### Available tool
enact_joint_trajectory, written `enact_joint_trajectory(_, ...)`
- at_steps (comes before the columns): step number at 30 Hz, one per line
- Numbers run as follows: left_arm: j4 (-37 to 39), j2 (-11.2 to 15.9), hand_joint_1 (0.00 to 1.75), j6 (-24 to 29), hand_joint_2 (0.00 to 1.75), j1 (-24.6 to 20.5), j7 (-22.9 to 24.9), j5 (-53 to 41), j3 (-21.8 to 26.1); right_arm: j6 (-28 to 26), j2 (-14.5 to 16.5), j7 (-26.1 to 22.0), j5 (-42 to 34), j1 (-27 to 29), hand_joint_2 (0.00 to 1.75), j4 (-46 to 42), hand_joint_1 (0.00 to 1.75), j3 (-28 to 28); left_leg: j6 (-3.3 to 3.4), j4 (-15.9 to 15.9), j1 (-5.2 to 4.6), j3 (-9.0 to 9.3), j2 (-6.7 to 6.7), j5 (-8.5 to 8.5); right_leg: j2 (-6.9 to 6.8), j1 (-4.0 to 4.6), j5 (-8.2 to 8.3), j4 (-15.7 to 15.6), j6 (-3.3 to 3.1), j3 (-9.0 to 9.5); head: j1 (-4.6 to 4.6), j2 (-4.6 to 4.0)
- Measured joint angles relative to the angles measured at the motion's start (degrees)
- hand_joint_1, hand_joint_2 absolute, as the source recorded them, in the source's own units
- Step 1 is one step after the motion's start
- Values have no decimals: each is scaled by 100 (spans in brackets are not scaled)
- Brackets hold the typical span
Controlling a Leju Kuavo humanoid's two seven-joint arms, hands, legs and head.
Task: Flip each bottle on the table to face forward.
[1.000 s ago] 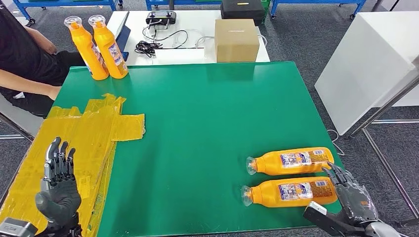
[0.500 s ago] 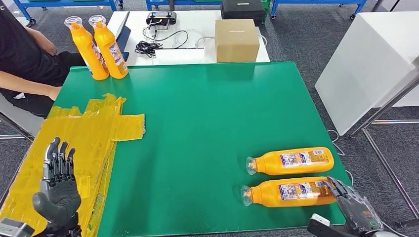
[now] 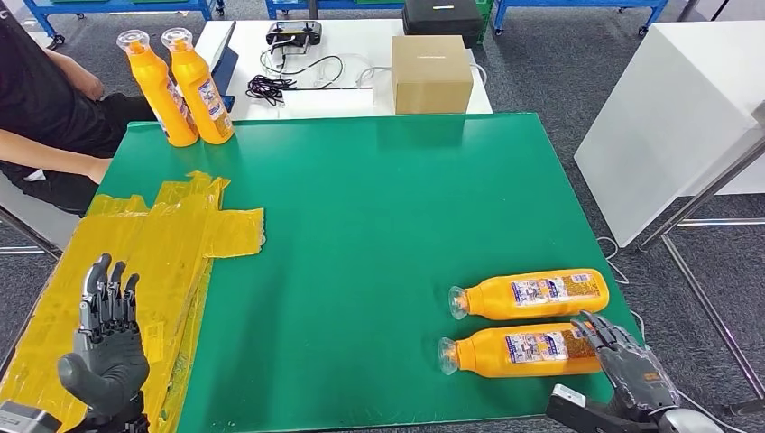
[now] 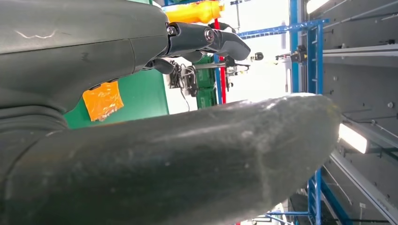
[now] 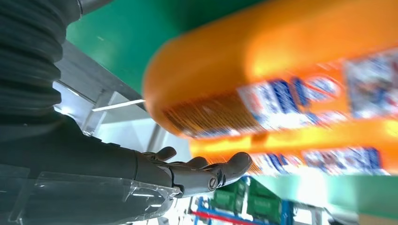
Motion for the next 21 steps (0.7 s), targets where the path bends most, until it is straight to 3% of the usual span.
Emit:
enact_joint_trajectory(11, -39, -65, 0, -135, 0, 82, 0, 1, 160, -356, 333, -250, 152, -145, 175, -240, 0, 186, 0, 0, 0, -3, -2, 0, -1, 0, -1, 0, 0, -2, -1, 0)
enact_joint_trajectory(21, -39, -95, 0, -210, 0, 79, -4, 21, 269, -177, 276, -69, 149, -110, 175, -290, 0, 334, 0, 0, -1, -1, -3, 0, -1, -2, 0, 0, 0, -2, 0, 0)
